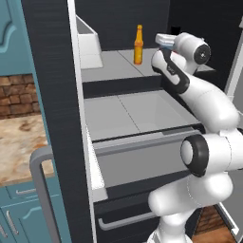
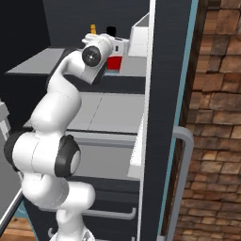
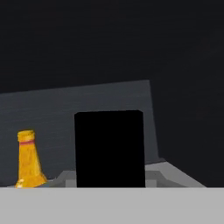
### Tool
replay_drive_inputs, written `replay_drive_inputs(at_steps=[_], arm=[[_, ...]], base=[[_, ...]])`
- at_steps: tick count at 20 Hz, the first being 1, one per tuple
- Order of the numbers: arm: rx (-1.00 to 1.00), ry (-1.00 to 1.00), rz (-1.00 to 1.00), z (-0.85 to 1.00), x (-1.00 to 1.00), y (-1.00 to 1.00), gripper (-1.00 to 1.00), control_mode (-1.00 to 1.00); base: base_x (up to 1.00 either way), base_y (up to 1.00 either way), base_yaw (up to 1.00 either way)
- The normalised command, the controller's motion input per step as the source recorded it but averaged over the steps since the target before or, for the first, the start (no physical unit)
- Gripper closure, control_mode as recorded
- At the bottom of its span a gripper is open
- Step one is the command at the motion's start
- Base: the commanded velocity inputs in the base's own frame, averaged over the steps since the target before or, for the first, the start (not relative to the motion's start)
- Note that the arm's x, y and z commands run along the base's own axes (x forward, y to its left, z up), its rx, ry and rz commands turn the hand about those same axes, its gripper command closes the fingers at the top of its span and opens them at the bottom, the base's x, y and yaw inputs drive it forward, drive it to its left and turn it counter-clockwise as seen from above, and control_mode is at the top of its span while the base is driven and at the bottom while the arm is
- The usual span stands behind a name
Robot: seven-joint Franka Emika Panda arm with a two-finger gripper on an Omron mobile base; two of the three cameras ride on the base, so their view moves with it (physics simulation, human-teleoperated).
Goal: Place the beer and liquor on the top shelf of the fridge to keep them out of children's reach, and place the orange on lower shelves for easy access.
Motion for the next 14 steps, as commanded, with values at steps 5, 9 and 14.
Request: replay_drive_inputs(at_steps=[5,9,14], arm=[[0.0,0.0,0.0,0.07,0.4,-0.2,1.0,-1.0],[0.0,-0.01,0.0,0.05,0.44,-0.1,1.0,-1.0],[0.0,-0.06,0.0,0.0,0.4,-0.04,1.0,-1.0]], base=[[0.0,0.0,0.0],[0.0,0.0,0.0],[0.0,0.0,0.0]])
